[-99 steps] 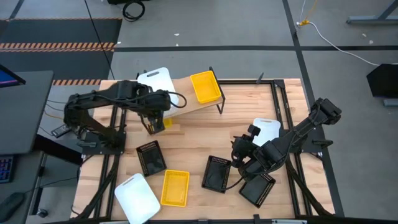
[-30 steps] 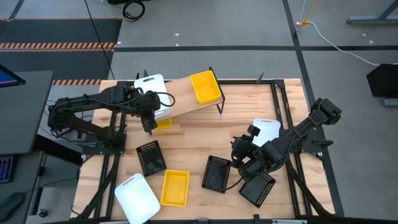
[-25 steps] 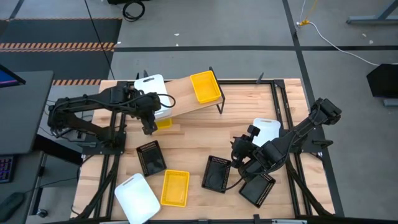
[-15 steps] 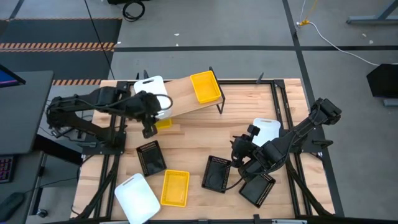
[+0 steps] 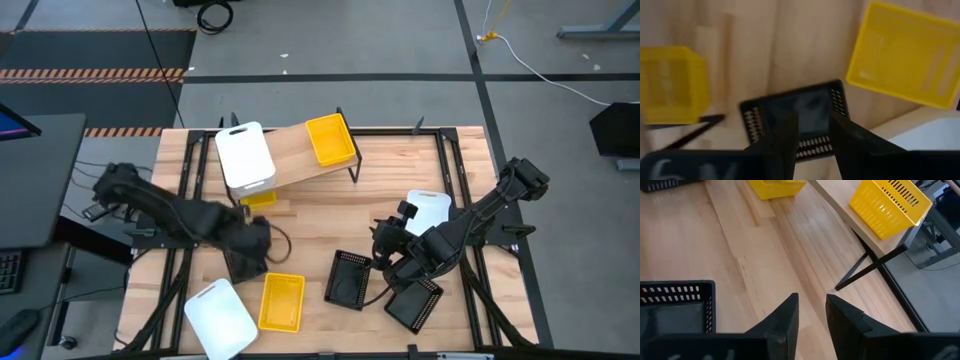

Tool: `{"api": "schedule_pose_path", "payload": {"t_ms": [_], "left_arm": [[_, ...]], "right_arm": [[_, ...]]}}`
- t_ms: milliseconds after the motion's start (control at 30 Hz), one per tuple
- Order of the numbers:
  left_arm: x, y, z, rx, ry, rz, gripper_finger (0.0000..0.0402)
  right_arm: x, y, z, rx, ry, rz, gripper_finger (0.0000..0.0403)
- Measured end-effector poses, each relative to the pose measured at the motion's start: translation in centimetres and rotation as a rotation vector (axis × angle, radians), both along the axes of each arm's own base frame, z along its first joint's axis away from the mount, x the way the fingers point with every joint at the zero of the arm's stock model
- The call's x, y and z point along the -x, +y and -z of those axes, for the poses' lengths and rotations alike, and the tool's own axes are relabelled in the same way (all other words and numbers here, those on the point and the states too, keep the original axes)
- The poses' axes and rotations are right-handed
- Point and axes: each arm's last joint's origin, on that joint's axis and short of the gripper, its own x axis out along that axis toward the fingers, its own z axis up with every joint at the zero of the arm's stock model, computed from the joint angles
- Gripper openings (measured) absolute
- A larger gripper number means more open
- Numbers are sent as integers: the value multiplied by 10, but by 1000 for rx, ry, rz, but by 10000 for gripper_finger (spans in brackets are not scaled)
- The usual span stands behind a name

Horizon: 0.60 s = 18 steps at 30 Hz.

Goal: Stack baskets on shelf by color
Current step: Put the left black bin on the shelf

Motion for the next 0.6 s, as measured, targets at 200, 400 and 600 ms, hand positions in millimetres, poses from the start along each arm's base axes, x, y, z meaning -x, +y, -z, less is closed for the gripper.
{"api": "schedule_pose_path", "payload": {"t_ms": [200, 400, 600], "left_arm": [[-11, -34, 32, -2, 112, 22, 117], [-19, -61, 58, -19, 147, 41, 127], [-21, -71, 70, -21, 161, -24, 187]], "right_arm": [[0, 0, 0, -10, 0, -1, 103], [0, 0, 0, -11, -2, -1, 103], [-1, 1, 0, -16, -10, -2, 103]]}}
